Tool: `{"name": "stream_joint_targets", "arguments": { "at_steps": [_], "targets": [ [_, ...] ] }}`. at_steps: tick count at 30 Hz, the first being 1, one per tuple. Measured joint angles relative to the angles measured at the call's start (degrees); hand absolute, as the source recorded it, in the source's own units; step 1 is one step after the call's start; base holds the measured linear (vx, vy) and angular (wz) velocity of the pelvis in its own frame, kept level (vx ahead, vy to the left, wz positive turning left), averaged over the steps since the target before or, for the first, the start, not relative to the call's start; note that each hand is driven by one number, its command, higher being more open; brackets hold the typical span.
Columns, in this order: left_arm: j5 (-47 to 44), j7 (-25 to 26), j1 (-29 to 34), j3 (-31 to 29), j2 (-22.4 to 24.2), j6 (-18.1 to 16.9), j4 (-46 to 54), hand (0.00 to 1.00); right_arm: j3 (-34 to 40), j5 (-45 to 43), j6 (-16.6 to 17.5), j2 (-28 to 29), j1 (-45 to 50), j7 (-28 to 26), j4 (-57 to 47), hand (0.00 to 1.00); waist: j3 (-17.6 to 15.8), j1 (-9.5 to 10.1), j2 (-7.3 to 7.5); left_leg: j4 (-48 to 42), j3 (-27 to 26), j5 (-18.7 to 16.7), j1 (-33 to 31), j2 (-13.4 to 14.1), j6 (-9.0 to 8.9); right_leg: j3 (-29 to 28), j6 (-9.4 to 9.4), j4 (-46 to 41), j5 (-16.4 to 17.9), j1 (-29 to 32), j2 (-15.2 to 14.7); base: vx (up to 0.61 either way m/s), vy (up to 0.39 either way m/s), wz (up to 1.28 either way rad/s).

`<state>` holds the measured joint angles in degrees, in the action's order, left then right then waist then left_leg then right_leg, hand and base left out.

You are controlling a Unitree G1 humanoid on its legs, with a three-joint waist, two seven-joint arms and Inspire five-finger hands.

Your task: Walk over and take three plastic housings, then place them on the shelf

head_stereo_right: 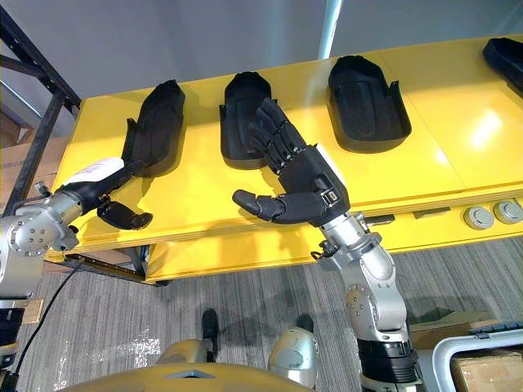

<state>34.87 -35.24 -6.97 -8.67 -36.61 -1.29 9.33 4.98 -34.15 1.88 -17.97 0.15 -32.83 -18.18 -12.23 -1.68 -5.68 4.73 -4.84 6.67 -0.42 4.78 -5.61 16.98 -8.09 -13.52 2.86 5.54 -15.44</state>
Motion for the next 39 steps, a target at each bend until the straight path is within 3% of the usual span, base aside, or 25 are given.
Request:
{"name": "stream_joint_targets", "arguments": {
  "at_steps": [9,15,23,26,28,33,39],
  "targets": [
    [-0.95,-0.3,0.2,-2.03,-0.07,-1.62,-2.19,1.0,0.78,-0.09,0.0,0.22,0.09,-1.75,0.0,1.0,0.04,0.05,0.08,0.02,-0.48,-0.02,0.11,0.57,-0.04,-0.17,0.2,1.73,-0.98,-0.62,0.88,0.0,-0.008,-0.02],
    [-1.36,0.34,0.62,-3.68,-0.1,-4.86,-5.41,1.0,2.28,-0.59,0.0,0.21,0.21,-3.59,0.04,1.0,0.06,0.09,0.06,0.06,-1.41,-0.18,0.91,0.92,-0.24,-1.2,0.33,1.93,-1.14,-0.78,1.33,-0.01,-0.013,-0.09],
    [-3.52,4.7,1.88,-3.67,-0.37,-6.44,-7.45,1.0,3.47,-0.58,0.01,0.21,0.82,-4.48,0.62,1.0,0.11,0.1,-0.02,0.07,-1.68,-0.16,0.88,0.93,-0.21,-1.33,0.28,3.07,-1.86,-1.08,1.49,0.0,0.0,0.0],
    [-3.67,9.43,3.22,-3.63,0.0,-7.34,-7.44,1.0,3.48,-0.57,0.02,0.22,1.18,-4.44,0.63,1.0,0.22,0.06,-0.17,0.08,-1.69,-0.16,0.87,0.93,-0.21,-1.26,0.2,3.75,-2.25,-1.36,1.59,0.0,0.0,0.0],
    [-8.58,14.23,3.36,-3.66,1.02,-7.16,-7.17,1.0,3.43,-0.55,0.02,0.7,1.33,-4.33,0.63,1.0,0.24,0.13,-0.12,0.07,-1.68,-0.15,0.81,0.91,-0.21,-1.22,0.19,3.88,-2.36,-1.38,1.58,0.0,0.0,0.0],
    [-26.78,17.42,5.54,-7.16,6.85,-4.16,5.22,1.0,2.63,-0.2,0.03,3.9,2.18,-3.21,0.63,1.0,0.24,0.45,-0.1,0.06,-1.16,-0.15,0.67,0.86,-0.21,-0.54,0.16,4.26,-2.4,-1.82,1.55,0.01,-0.004,0.04],
    [-44.27,20.91,5.12,-8.9,11.39,-3.97,16.4,1.0,0.69,0.43,0.04,5.58,3.56,0.21,0.62,1.0,0.31,0.58,-0.16,0.06,-1.07,-0.15,0.75,0.85,-0.22,-0.38,0.16,4.36,-2.4,-2.04,1.53,0.0,-0.002,0.02]
  ]
}}
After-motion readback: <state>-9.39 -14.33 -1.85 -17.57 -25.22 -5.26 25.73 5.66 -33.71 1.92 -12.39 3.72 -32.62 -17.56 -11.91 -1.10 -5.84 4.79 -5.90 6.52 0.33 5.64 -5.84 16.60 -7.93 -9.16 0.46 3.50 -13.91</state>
